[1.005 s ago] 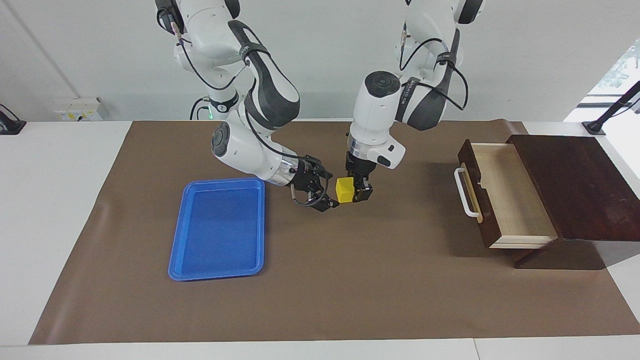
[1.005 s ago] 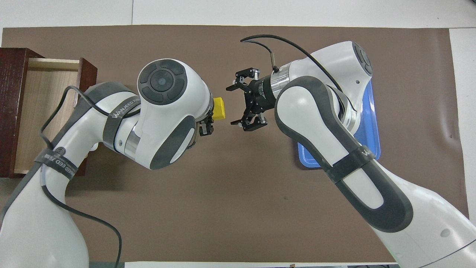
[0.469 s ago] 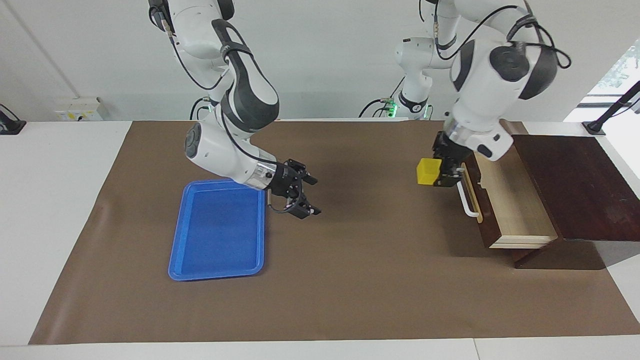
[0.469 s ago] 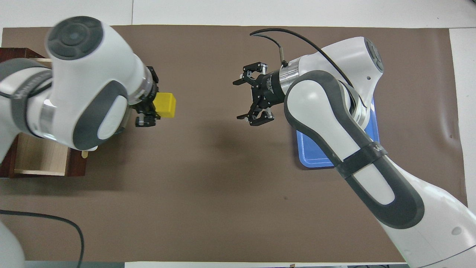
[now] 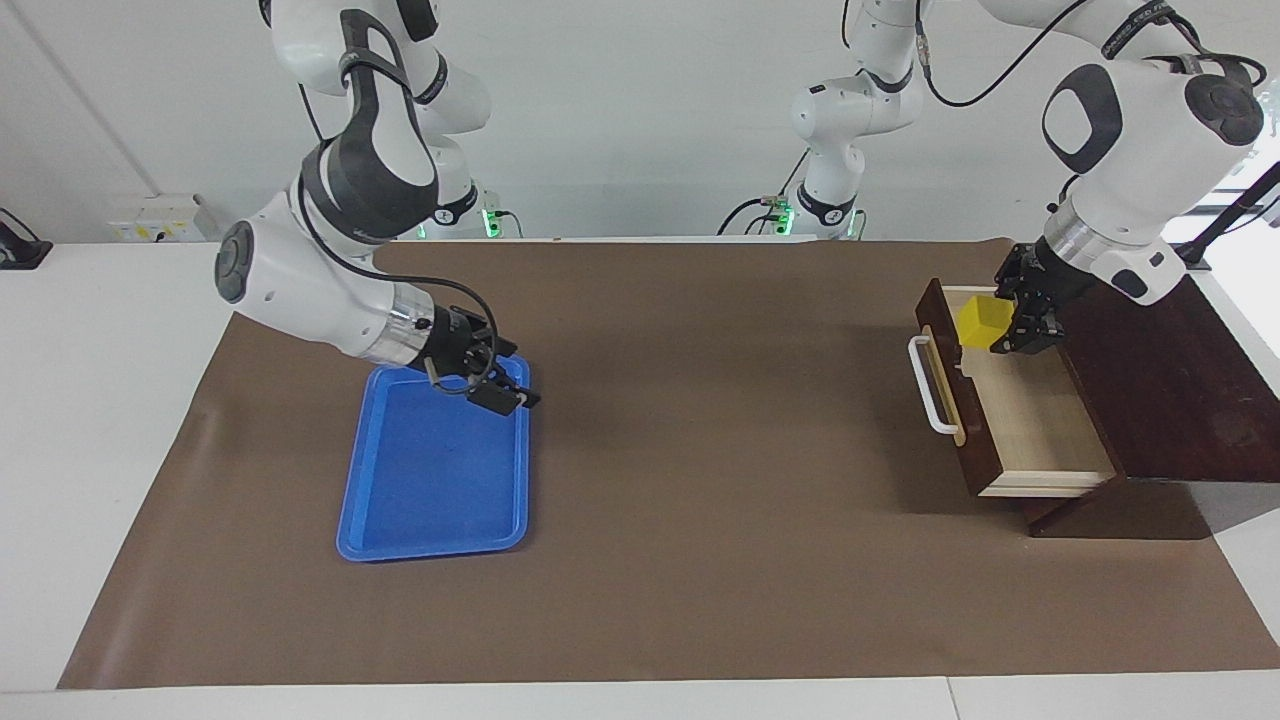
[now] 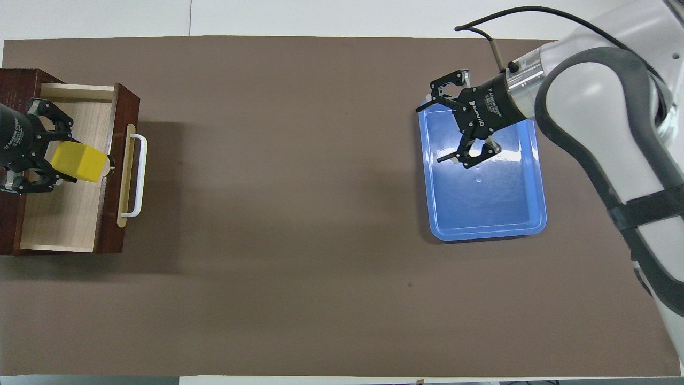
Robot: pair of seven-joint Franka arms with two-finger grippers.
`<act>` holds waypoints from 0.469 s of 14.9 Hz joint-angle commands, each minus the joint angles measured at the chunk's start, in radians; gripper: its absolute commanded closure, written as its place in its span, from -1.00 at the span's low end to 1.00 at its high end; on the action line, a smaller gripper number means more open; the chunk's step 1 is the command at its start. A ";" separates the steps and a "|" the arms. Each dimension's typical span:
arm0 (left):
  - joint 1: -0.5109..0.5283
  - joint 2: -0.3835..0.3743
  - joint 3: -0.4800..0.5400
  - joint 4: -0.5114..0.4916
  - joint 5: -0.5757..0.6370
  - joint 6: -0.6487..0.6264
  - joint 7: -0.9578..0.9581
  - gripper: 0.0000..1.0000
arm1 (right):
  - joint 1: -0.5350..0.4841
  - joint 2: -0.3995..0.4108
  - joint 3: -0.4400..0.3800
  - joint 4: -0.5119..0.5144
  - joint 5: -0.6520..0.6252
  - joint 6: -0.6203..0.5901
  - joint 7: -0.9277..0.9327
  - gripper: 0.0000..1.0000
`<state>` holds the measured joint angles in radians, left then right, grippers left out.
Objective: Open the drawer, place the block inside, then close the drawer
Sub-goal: 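Lower the block into the drawer with the left gripper while the right gripper withdraws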
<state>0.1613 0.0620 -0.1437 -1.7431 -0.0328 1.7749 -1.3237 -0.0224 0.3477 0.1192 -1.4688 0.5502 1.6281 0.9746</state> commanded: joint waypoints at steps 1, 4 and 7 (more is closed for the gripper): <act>0.075 -0.087 -0.010 -0.156 -0.010 0.129 0.032 1.00 | -0.033 -0.044 0.008 0.015 -0.154 -0.106 -0.256 -1.00; 0.127 -0.076 -0.010 -0.182 -0.010 0.156 0.069 1.00 | -0.070 -0.090 0.008 0.012 -0.284 -0.175 -0.541 -1.00; 0.127 -0.083 -0.010 -0.314 -0.009 0.302 0.044 1.00 | -0.074 -0.174 0.008 -0.027 -0.428 -0.191 -0.767 -1.00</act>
<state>0.2824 0.0210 -0.1429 -1.9398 -0.0326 1.9785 -1.2718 -0.0857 0.2437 0.1177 -1.4504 0.2063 1.4427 0.3445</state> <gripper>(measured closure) 0.441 0.000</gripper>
